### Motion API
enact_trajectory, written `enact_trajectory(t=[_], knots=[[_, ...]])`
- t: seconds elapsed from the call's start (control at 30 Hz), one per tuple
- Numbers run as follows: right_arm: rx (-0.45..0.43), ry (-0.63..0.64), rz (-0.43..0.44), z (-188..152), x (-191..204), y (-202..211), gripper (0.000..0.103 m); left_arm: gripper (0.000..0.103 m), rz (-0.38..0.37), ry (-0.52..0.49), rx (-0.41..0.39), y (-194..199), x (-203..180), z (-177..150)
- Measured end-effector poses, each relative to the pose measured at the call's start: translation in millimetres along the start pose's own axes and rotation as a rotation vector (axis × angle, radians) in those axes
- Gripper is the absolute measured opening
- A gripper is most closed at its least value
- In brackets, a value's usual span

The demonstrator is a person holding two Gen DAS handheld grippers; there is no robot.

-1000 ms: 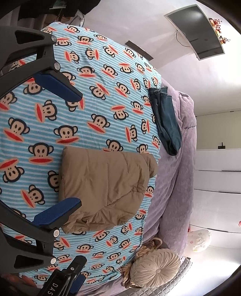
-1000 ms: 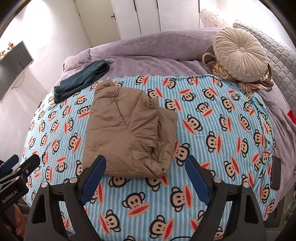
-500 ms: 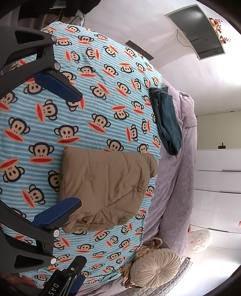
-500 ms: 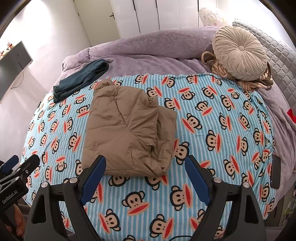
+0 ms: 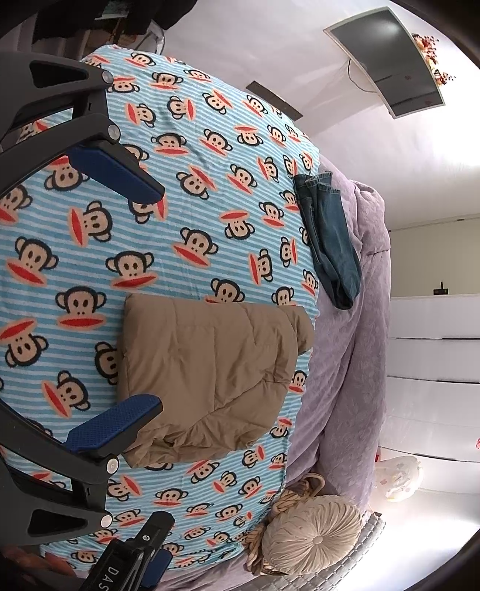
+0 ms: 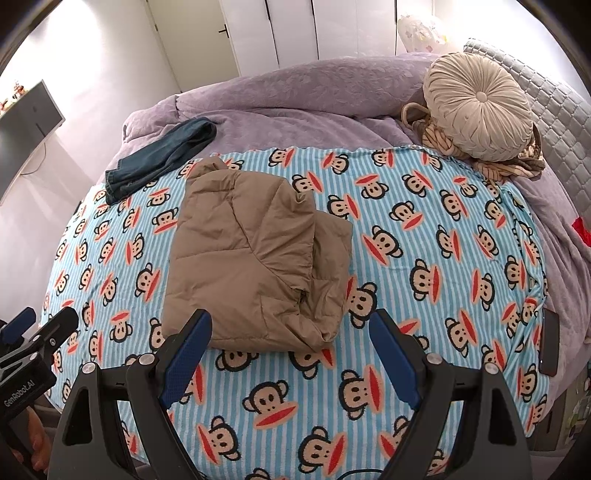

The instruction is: Fold large clothes

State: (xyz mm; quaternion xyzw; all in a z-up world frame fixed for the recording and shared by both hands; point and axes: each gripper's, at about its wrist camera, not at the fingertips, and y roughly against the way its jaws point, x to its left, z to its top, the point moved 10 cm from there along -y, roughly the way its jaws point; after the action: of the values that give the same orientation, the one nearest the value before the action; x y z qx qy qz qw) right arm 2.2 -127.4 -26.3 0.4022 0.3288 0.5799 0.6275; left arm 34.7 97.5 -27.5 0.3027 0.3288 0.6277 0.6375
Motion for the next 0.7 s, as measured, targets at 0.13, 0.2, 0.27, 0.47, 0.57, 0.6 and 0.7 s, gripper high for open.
enact_trajectory(t=[0.13, 0.2, 0.27, 0.47, 0.57, 0.6, 0.7], knots=[[-0.001, 0.003, 0.002, 0.7, -0.5, -0.2, 0.089, 0.103, -0.004, -0.007, 0.001, -0.5, -0.5, 1.7], [-0.001, 0.004, 0.002, 1.3, -0.9, -0.6, 0.089, 0.103, -0.004, -0.009, 0.002, -0.4, -0.9, 1.5], [0.000, 0.004, 0.002, 0.6, -2.0, -0.4, 0.089, 0.103, -0.003, -0.009, 0.001, -0.2, -1.1, 1.1], [-0.001, 0.002, 0.000, 0.3, -1.6, -0.3, 0.089, 0.103, -0.003, -0.015, 0.001, 0.1, -1.4, 1.2], [-0.001, 0.003, 0.001, 0.7, -1.0, 0.2, 0.089, 0.103, -0.003, -0.021, 0.003, -0.7, -2.2, 1.7], [-0.001, 0.003, 0.000, 1.1, -0.8, 0.3, 0.089, 0.103, -0.003, -0.021, 0.002, -0.7, -2.2, 1.9], [-0.007, 0.004, -0.001, 1.5, -2.4, 0.7, 0.089, 0.103, -0.007, -0.021, 0.000, -1.1, -2.8, 2.3]])
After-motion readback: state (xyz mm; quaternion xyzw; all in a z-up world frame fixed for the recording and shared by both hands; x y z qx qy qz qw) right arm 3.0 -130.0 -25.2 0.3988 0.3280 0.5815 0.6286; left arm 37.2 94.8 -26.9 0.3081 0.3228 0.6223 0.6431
